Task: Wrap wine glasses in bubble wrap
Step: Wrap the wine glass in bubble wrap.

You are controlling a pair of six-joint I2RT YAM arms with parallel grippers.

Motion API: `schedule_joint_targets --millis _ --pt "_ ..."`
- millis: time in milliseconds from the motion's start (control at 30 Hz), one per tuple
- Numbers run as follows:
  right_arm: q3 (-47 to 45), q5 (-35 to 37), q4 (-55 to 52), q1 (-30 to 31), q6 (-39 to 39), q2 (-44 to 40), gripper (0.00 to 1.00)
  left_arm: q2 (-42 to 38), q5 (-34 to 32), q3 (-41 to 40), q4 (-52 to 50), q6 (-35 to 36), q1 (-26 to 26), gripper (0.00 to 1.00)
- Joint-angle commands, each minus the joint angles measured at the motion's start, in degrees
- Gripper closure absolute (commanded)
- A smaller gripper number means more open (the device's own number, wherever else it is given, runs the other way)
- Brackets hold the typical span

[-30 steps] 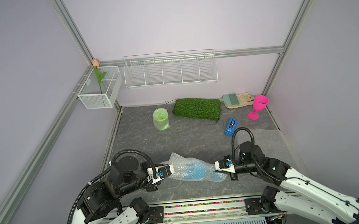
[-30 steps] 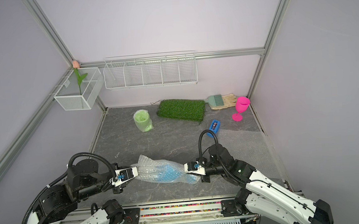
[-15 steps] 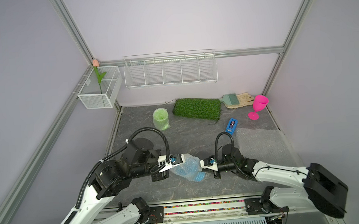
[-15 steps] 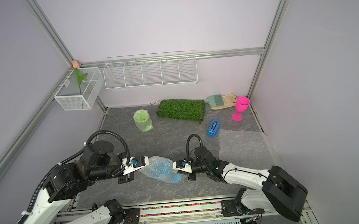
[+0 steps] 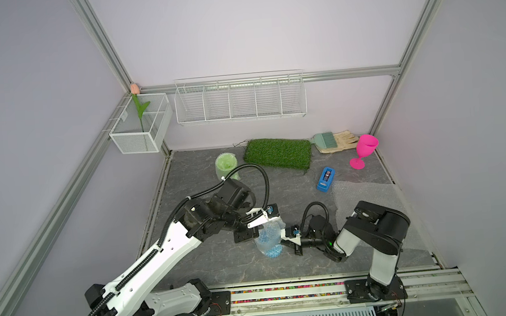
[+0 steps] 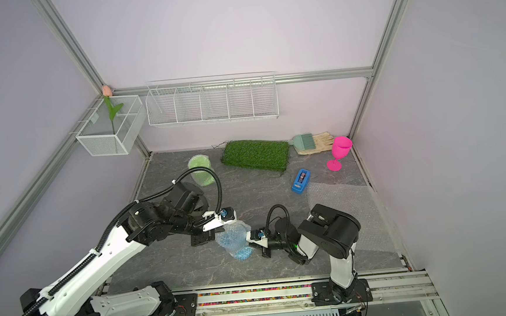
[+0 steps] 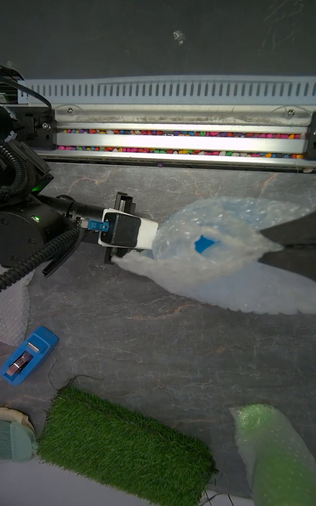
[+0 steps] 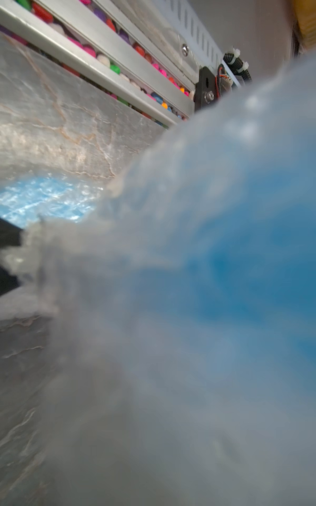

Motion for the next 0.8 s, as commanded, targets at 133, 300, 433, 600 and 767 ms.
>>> schedule_joint_targets --millis 133,300,433,600,767 --pt "-1.23 -0.42 5.36 -0.55 2.04 1.83 0.93 7.58 1.56 -5.77 3.93 -2.09 -0.25 1.00" --pt "-0.96 -0.21 5.40 -0.64 2.14 2.44 0.93 16.38 5.45 -6.00 3.21 -0.76 -0.29 1.00" --pt "-0.86 -0.14 5.40 -0.72 2.28 2.53 0.93 21.61 5.65 -8.30 4.54 -1.45 -0.92 1.00" --pt "-0.82 -0.07 5.40 -0.75 2.41 2.54 0.93 23.48 5.64 -10.67 7.34 -3.43 -1.04 1.00" --pt "-0.84 -0.06 5.40 -1.01 2.74 2.54 0.93 21.77 1.42 -5.19 2.07 -5.46 -1.11 0.82"
